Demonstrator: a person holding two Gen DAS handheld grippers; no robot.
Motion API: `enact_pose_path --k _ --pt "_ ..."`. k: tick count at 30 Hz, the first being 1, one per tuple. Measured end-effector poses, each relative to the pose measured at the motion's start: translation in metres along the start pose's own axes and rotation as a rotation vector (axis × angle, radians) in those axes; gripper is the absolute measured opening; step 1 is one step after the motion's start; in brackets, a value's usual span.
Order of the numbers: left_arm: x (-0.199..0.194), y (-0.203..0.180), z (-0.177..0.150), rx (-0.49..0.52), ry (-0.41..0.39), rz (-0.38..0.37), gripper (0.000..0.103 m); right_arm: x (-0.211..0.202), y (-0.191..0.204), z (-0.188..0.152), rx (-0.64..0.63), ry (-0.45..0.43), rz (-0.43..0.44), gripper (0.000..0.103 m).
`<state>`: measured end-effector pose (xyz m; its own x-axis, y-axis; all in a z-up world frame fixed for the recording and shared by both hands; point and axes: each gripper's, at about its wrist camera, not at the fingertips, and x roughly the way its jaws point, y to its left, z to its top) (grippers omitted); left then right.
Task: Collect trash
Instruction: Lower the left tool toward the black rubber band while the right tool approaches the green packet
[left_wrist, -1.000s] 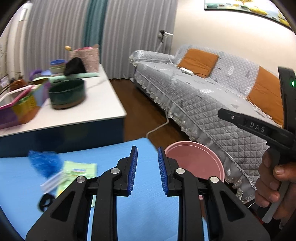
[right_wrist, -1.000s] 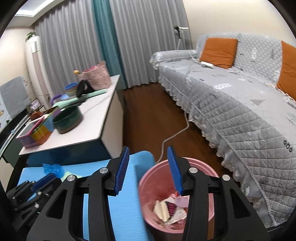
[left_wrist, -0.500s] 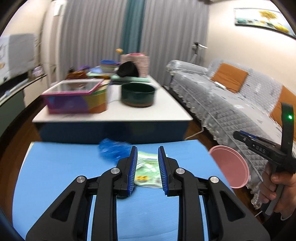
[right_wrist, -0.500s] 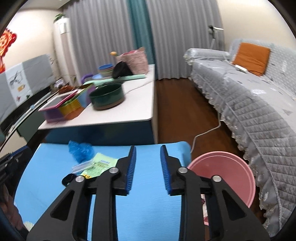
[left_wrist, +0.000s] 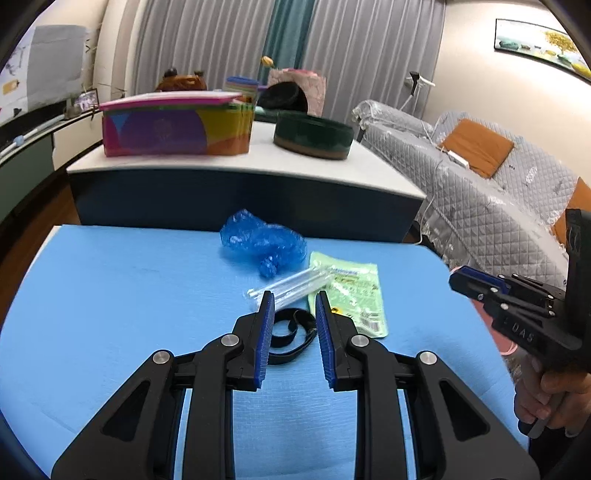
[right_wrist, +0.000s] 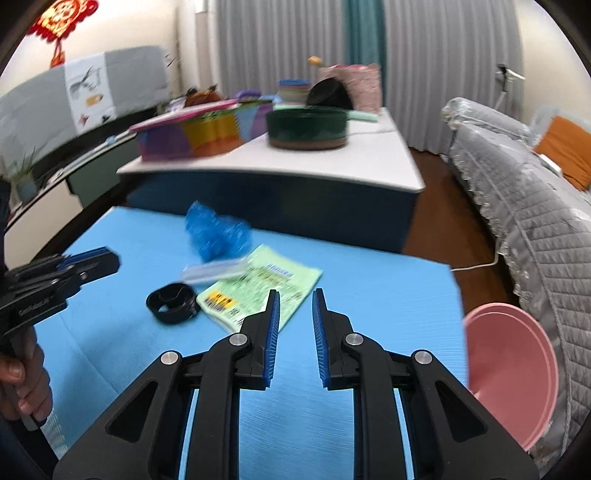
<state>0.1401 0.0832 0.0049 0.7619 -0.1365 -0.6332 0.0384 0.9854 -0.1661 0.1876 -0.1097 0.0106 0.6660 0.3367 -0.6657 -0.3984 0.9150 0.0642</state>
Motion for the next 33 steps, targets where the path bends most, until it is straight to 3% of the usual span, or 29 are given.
enact_pose_path --k 2,5,10,19,33 --pt "0.011 0.002 -0.002 0.002 0.028 -0.014 0.024 0.01 0.007 -0.003 -0.015 0.013 0.014 0.018" --pt "0.028 0.001 -0.007 0.02 0.083 -0.029 0.045 0.023 0.013 -0.005 -0.034 0.032 0.033 0.019" --pt "0.045 0.003 -0.014 0.042 0.133 -0.018 0.058 0.045 0.025 -0.01 -0.075 0.085 0.073 0.022" --pt "0.061 0.001 -0.02 0.07 0.187 0.006 0.059 0.073 0.04 -0.018 -0.136 0.151 0.115 0.036" --pt "0.066 0.007 -0.024 0.058 0.22 0.005 0.059 0.088 0.046 -0.018 -0.188 0.181 0.067 0.035"
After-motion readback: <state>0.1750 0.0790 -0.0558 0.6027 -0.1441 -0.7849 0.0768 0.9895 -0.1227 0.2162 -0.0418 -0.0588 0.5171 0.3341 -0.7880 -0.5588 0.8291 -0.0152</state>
